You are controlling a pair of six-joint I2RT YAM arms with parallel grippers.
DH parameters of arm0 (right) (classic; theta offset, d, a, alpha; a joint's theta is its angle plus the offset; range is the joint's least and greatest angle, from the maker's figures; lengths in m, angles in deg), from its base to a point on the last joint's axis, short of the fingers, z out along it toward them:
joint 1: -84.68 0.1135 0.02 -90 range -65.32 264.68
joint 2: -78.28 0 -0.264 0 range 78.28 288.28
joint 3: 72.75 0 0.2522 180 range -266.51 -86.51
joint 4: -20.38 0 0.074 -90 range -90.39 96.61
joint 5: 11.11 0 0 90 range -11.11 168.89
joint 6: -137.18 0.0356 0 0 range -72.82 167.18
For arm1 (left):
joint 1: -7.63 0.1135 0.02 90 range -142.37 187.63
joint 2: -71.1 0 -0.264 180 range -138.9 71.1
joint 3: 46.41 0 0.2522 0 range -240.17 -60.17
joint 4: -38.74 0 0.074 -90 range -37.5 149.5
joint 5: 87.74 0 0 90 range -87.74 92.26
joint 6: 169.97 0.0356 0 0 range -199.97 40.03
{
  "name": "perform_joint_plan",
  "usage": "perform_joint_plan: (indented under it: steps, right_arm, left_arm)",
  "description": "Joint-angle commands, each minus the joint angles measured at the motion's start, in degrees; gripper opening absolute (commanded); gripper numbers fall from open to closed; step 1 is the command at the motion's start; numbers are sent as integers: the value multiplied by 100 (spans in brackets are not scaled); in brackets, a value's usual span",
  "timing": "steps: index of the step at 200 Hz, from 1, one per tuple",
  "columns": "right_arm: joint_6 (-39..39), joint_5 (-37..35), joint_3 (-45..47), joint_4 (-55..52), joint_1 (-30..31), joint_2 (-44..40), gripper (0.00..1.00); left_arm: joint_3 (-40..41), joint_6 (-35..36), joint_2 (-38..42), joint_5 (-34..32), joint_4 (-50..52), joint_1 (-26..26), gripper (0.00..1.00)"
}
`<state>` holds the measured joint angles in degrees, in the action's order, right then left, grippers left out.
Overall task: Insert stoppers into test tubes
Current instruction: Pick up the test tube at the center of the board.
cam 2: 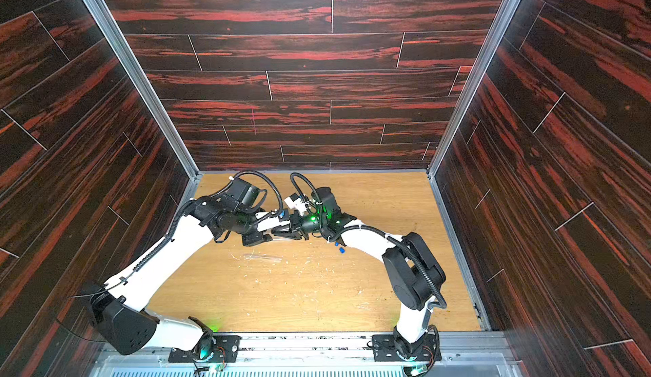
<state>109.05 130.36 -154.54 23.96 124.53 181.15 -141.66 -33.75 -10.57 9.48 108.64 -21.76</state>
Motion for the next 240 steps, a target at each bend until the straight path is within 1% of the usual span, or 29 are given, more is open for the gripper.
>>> perform_joint_plan:
  steps: [1,14,19,23,31,36,43,51,85,97,107,125,135,144,172,207,216,231,240]
  right_arm:
    - [20,4,269,155,-138,-213,9]
    - [2,-11,435,190,-219,-358,9]
    - [-7,-29,497,190,-251,-416,9]
    - [-14,-44,535,188,-277,-449,9]
    - [-8,-56,612,195,-324,-517,9]
    - [-1,-57,640,195,-360,-558,9]
    - [8,-57,696,208,-396,-621,9]
    - [-3,-70,760,233,-430,-703,9]
    - [-56,-140,881,239,-556,-990,9]
    - [-113,-128,865,272,-551,-1092,9]
    - [-180,-119,846,292,-556,-1173,9]
    - [-316,-110,794,293,-554,-1327,9]
    - [-345,-103,783,339,-548,-1420,9]
    - [-353,-94,799,453,-530,-1498,9]
    - [-299,-37,668,752,-372,-1442,9]
    - [-148,72,283,1076,-111,-1059,9]
    - [29,119,196,1245,-97,-945,9]
    - [352,234,103,1740,-92,-789,9]
    - [414,275,12,1871,-75,-711,9]
  left_arm:
    - [106,-241,324,-218,34,-6,68]
    - [229,-396,453,-134,-35,83,70]
    - [275,-478,491,-36,-63,146,71]
    - [308,-557,523,49,-91,205,75]
    - [375,-807,590,284,-189,367,76]
    - [409,-973,632,463,-273,482,83]
    - [461,-1241,692,738,-396,681,85]
    - [526,-1602,780,1043,-577,893,91]
    - [920,-2984,1139,2402,-1311,1642,94]
    - [1105,-3644,1223,2899,-1734,1905,94]
    - [1357,-4347,1296,3367,-2240,2118,94]
    - [1861,-5770,1381,4165,-3667,2472,93]
    - [2134,-6608,1391,4477,-4532,2661,91]
    - [2308,-7090,1388,4682,-5073,2735,90]
    - [2495,-7365,1375,5144,-5615,2754,88]
    - [2664,-7374,1412,5534,-5989,2752,87]
    - [2653,-7294,1425,5589,-5916,2749,86]
    - [2570,-6853,1442,5680,-5444,2752,84]
    - [2590,-6659,1460,5724,-5317,2731,83]
